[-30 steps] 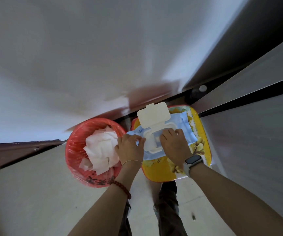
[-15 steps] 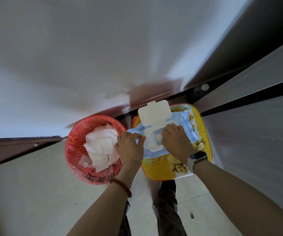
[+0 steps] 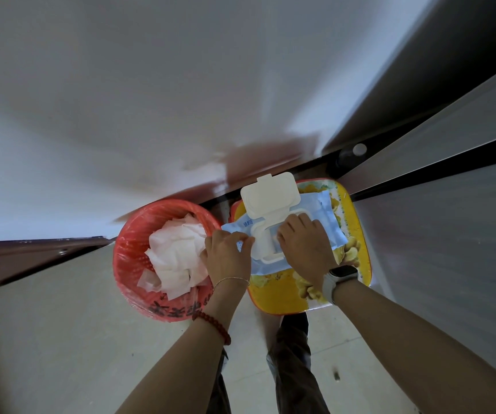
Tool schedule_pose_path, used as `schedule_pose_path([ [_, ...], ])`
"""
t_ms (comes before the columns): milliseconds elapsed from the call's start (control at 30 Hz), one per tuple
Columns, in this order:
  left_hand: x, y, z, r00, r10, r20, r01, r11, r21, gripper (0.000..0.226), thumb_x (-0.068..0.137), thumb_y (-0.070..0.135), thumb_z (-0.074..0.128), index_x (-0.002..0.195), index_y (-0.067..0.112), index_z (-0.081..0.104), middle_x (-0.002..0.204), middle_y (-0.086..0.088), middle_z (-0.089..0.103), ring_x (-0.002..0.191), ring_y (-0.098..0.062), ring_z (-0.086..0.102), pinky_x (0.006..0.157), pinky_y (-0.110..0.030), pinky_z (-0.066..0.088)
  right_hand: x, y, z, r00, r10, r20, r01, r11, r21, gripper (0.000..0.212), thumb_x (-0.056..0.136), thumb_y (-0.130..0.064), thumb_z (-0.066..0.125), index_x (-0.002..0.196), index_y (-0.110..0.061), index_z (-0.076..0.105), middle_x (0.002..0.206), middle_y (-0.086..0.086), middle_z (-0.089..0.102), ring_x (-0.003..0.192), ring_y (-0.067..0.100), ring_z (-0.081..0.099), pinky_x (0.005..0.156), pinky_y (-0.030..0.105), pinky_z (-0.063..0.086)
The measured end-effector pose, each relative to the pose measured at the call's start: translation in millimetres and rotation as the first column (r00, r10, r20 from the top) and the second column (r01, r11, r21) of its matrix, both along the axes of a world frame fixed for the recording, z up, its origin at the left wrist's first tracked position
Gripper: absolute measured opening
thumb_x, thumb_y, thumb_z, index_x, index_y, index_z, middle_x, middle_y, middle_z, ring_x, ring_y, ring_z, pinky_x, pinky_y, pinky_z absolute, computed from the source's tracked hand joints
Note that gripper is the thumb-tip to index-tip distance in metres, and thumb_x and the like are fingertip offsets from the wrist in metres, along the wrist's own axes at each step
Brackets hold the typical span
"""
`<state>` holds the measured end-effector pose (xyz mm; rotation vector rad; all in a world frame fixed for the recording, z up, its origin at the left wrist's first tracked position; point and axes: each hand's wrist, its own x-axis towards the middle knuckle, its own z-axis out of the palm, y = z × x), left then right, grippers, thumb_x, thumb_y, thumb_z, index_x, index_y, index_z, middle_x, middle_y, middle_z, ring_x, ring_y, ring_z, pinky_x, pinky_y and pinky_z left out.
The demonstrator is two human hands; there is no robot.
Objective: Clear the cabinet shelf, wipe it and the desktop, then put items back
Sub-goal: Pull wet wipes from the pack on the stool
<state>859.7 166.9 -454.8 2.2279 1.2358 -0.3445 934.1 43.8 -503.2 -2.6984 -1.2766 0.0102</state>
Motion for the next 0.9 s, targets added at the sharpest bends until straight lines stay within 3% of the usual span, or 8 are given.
schedule_pose_path([
  [100, 0, 1, -1, 1.000, 0.000, -0.009, 0.000, 1.000, -0.001, 0.021, 0.086, 0.032, 0.059, 0.097, 0.018, 0.071, 0.108, -0.009, 0.056, 0.109, -0.026, 0.044, 0.092, -0.038, 0.031, 3, 2, 3, 0.999, 0.035, 0.015, -0.035, 0.998, -0.042, 0.014, 0.078, -0.013, 0.045, 0.068, -0.012, 0.055, 0.066, 0.006, 0.055, 0.059, 0.023, 0.053, 0.048, 0.028, 0.032],
  [167, 0, 0, -1, 1.000, -0.001, -0.008, 0.001, 1.000, 0.001, 0.022, 0.086, 0.032, 0.058, 0.097, 0.017, 0.071, 0.108, -0.010, 0.056, 0.109, -0.027, 0.044, 0.092, -0.039, 0.031, 5, 1, 5, 0.999, 0.043, -0.007, -0.044, 0.997, -0.063, 0.008, 0.073, -0.009, 0.059, 0.067, -0.011, 0.054, 0.065, 0.006, 0.054, 0.057, 0.023, 0.051, 0.049, 0.028, 0.026],
  [233, 0, 0, 0, 1.000, -0.006, -0.009, 0.006, 1.000, 0.004, 0.023, 0.087, 0.032, 0.058, 0.098, 0.017, 0.070, 0.108, -0.010, 0.056, 0.109, -0.027, 0.044, 0.092, -0.039, 0.031, 6, 0, 5, 0.998, 0.047, -0.035, -0.049, 0.997, -0.055, 0.018, 0.066, -0.004, 0.071, 0.066, -0.009, 0.054, 0.064, 0.008, 0.052, 0.055, 0.024, 0.050, 0.049, 0.029, 0.024],
  [400, -1, 1, 0, 1.000, 0.001, -0.015, -0.001, 1.000, -0.001, 0.023, 0.087, 0.032, 0.058, 0.099, 0.018, 0.070, 0.109, -0.009, 0.056, 0.109, -0.026, 0.044, 0.093, -0.038, 0.031, 10, -4, 2, 0.995, 0.100, 0.004, -0.100, 0.995, 0.025, 0.007, 0.075, -0.008, 0.055, 0.070, -0.010, 0.051, 0.062, 0.007, 0.053, 0.054, 0.023, 0.052, 0.043, 0.028, 0.033],
  [533, -1, 1, 0, 1.000, -0.004, -0.012, 0.004, 1.000, -0.002, 0.023, 0.087, 0.033, 0.058, 0.099, 0.018, 0.070, 0.108, -0.009, 0.056, 0.109, -0.026, 0.044, 0.093, -0.038, 0.031, 16, -10, -2, 0.975, 0.220, -0.009, -0.220, 0.975, 0.021, 0.022, 0.064, -0.004, 0.075, 0.074, -0.007, 0.056, 0.069, 0.010, 0.057, 0.060, 0.025, 0.055, 0.044, 0.031, 0.038],
  [600, -1, 2, 0, 1.000, -0.006, -0.014, 0.006, 1.000, -0.003, 0.023, 0.087, 0.033, 0.058, 0.099, 0.018, 0.070, 0.109, -0.009, 0.056, 0.109, -0.026, 0.044, 0.093, -0.038, 0.030, 18, -10, 1, 0.965, 0.259, 0.034, -0.260, 0.965, 0.029, 0.020, 0.067, -0.001, 0.069, 0.076, -0.007, 0.053, 0.070, 0.010, 0.058, 0.060, 0.025, 0.054, 0.043, 0.030, 0.037],
  [733, -1, 3, -1, 1.000, -0.007, -0.010, 0.007, 1.000, -0.007, 0.023, 0.087, 0.033, 0.058, 0.099, 0.018, 0.070, 0.108, -0.009, 0.056, 0.109, -0.026, 0.044, 0.093, -0.038, 0.030, 20, -5, 3, 0.950, 0.294, 0.104, -0.292, 0.956, -0.029, 0.015, 0.074, 0.000, 0.036, 0.076, -0.010, 0.046, 0.068, 0.009, 0.056, 0.057, 0.023, 0.051, 0.041, 0.027, 0.030],
  [900, -1, 3, -2, 1.000, -0.002, -0.003, 0.002, 1.000, -0.016, 0.022, 0.087, 0.033, 0.057, 0.098, 0.019, 0.070, 0.108, -0.009, 0.056, 0.110, -0.026, 0.043, 0.093, -0.037, 0.029, 22, -2, 6, 0.953, 0.288, 0.099, -0.282, 0.957, -0.070, 0.026, 0.075, 0.002, 0.030, 0.067, -0.008, 0.053, 0.064, 0.008, 0.054, 0.054, 0.022, 0.050, 0.039, 0.026, 0.026],
])
